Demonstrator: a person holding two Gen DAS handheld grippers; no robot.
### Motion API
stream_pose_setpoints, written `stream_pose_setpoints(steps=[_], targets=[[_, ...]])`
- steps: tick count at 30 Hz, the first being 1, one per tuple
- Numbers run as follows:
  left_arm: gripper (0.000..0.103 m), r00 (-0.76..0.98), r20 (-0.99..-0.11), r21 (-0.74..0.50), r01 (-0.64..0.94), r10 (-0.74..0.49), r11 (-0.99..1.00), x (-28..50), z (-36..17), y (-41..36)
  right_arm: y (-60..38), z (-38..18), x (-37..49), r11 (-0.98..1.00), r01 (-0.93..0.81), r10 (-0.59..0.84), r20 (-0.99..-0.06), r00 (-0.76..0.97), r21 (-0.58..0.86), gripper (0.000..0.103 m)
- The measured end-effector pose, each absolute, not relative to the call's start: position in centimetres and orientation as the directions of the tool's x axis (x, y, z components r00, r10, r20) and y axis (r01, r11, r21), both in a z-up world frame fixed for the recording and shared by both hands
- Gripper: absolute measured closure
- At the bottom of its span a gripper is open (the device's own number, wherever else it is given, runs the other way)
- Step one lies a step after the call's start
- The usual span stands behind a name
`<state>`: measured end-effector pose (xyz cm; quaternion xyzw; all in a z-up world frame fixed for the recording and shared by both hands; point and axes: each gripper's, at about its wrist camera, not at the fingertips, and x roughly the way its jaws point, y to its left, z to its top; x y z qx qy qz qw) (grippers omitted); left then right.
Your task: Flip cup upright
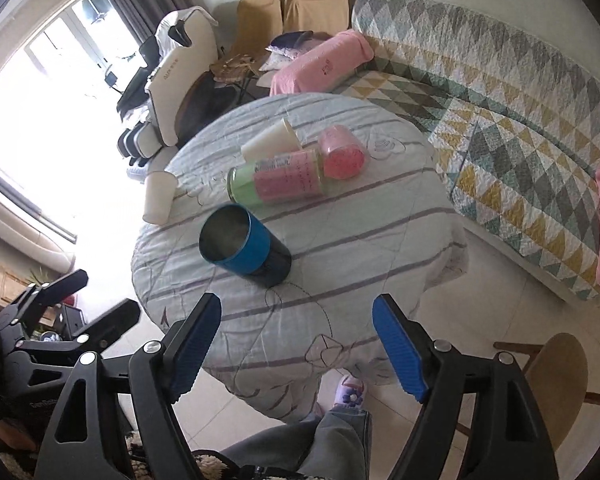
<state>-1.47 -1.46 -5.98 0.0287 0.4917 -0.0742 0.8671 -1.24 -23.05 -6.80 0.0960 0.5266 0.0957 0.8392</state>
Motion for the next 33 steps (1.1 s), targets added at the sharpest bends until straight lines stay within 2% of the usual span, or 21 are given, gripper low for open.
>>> stream_pose_setpoints(steps=[12,24,33], targets=[[0.001,0.577,-0.81,-0.018,0.157,-0.107,0.987,-2.1,-4.2,-1.2,-22.8,-5.4,-2.0,0.967,-0.048,0.242,-0.848,0.471,0.249,0.023],[0.001,0.69,-0.715,-0.01,0.155,-0.115,0.988,-3.0,-1.5,-1.2,-23.4,-2.4,-3.8,0.977,-0.019,0.179,-0.762,0.622,0.214,0.023],[0.001,0.737,-0.663,-0.019,0.158,-0.131,0.987,-3.3,-0.4,-1.3,-23.5,-2.1,-4.0,0.973,-0.039,0.197,-0.739,0.644,0.226,0.023]])
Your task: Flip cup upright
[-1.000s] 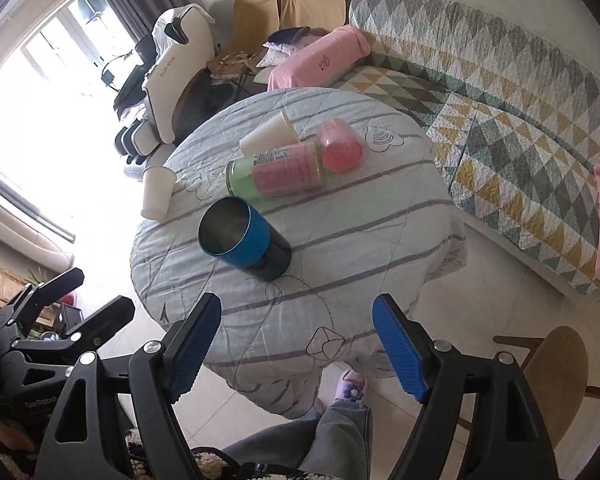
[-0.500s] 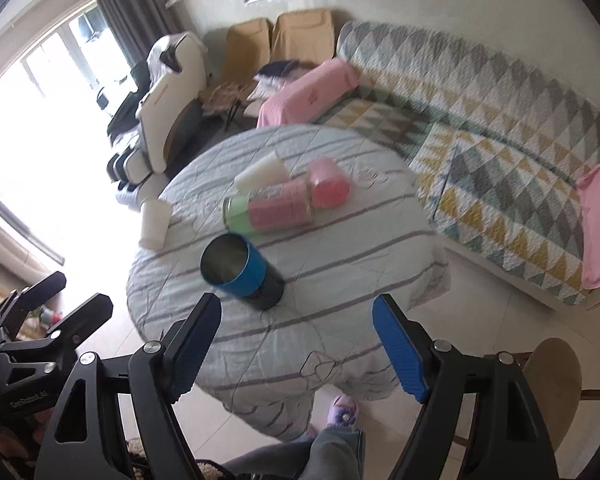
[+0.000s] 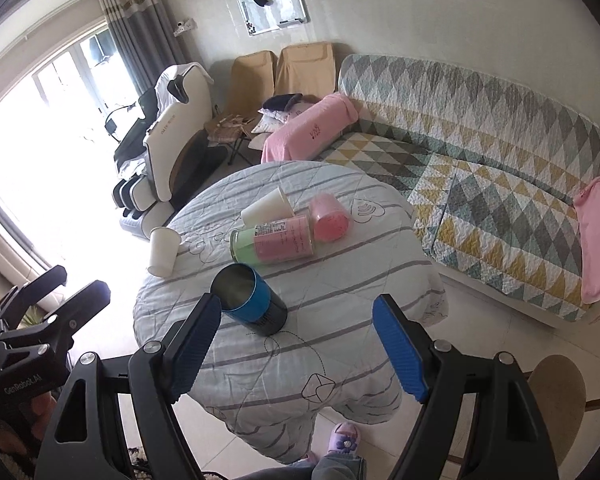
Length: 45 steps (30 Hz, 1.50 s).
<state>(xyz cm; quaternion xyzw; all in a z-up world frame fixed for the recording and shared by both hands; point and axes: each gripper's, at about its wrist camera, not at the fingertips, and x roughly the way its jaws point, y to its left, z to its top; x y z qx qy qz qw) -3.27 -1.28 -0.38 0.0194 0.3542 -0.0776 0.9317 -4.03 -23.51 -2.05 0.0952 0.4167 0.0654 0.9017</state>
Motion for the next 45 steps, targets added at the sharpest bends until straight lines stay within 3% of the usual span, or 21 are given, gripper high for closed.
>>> stream_pose_setpoints(steps=[45], targets=[[0.001,0.766,-0.634,0.01,0.146,-0.106,0.989,-3.2,-0.9,-1.2,-24.2,-2.5,-4.0,0.974,-0.012,0.18,-0.742,0.646,0.227,0.023]])
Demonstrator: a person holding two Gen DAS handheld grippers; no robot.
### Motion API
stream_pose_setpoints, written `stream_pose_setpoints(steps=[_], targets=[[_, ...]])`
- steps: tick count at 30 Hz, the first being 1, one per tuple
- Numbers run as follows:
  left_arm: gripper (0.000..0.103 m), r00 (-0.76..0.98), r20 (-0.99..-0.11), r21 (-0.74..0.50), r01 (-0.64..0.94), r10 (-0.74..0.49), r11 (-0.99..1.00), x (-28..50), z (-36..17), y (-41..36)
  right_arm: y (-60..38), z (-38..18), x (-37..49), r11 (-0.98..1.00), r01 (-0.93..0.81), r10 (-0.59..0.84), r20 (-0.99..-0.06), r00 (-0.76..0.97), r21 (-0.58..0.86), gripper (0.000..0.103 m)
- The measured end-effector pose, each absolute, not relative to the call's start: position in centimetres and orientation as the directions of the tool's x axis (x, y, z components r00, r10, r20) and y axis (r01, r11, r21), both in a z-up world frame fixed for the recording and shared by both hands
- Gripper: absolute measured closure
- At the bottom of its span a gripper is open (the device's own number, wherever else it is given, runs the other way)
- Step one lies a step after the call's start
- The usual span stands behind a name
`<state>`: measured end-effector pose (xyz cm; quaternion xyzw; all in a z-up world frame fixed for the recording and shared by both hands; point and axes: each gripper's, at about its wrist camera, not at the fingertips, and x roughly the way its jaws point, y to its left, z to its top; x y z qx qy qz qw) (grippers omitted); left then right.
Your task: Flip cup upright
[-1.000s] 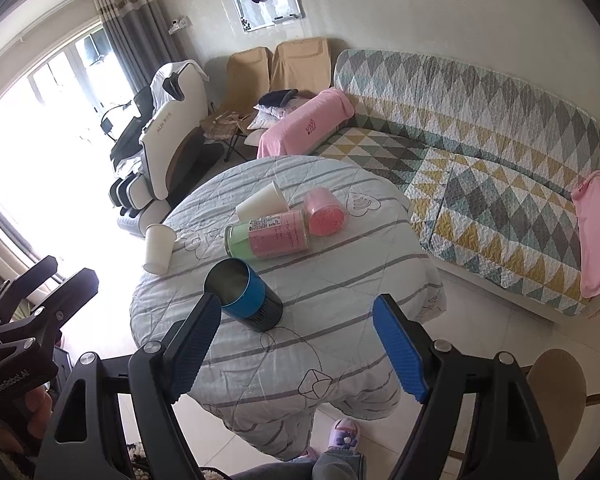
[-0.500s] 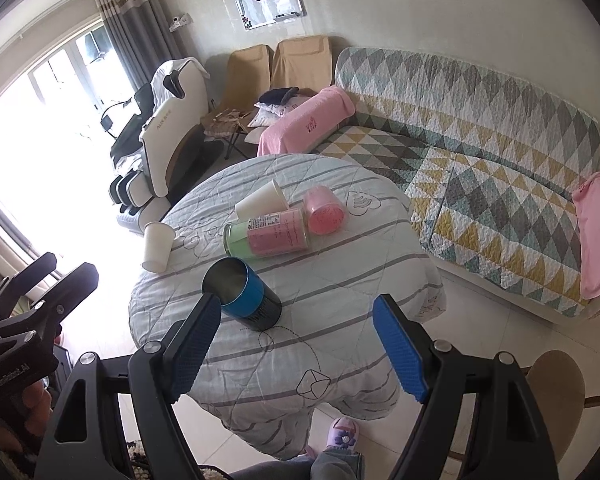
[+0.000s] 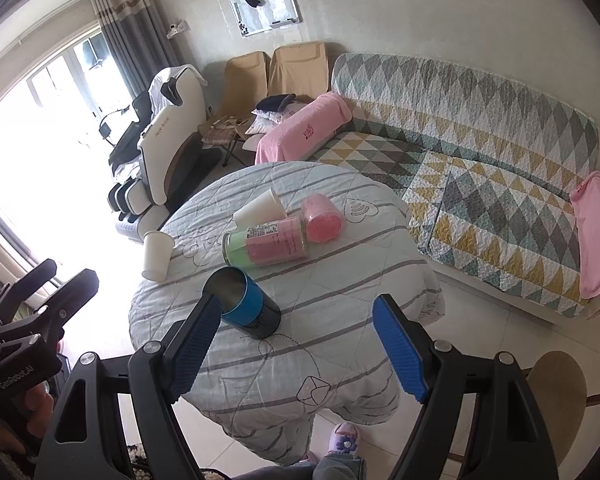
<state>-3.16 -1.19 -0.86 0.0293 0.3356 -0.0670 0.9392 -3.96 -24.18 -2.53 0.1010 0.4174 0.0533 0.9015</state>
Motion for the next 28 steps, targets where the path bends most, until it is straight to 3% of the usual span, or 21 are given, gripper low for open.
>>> stream_pose_setpoints(steps=[28], targets=[[0.001,0.77,-0.629,0.006,0.144,-0.108,0.99,-2.77,-0.33,-0.52,-24.73,-2.05,-3.9,0.973,-0.017,0.187,-0.74,0.646,0.231,0.023]])
